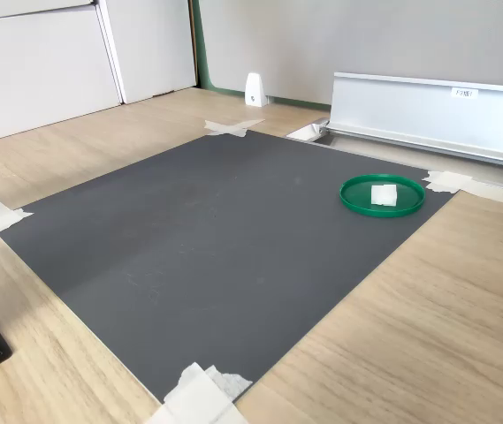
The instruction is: Grasp a white terminal and put it on the green lid.
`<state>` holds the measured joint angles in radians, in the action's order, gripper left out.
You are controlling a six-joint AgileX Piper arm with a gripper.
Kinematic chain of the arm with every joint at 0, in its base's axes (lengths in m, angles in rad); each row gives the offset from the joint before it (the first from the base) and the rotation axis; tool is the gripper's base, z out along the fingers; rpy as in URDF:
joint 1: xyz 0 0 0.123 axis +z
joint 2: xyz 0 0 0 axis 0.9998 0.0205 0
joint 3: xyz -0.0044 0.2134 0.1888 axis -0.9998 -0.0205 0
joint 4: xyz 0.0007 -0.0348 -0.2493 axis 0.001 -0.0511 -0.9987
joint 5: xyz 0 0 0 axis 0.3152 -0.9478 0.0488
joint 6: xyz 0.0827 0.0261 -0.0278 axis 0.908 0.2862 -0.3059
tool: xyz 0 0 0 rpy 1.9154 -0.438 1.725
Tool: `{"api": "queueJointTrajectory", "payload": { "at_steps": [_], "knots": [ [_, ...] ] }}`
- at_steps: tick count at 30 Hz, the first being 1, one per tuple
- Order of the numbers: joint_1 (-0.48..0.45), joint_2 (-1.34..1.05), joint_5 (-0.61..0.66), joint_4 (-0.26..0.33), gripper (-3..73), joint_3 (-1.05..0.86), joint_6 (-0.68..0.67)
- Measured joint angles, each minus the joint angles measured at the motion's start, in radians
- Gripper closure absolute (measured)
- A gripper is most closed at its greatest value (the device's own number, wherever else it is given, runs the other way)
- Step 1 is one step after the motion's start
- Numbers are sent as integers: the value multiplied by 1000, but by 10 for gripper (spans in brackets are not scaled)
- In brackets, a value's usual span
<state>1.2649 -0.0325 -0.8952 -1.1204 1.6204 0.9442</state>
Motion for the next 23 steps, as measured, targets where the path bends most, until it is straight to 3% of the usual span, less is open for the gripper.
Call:
{"api": "queueJointTrajectory", "payload": {
  "at_steps": [5,9,23],
  "knots": [
    [144,-103,-21,-51,700,-96,29],
    [199,-201,-24,-92,700,-184,52],
    [223,-522,-23,-103,702,-431,57]
  ]
}}
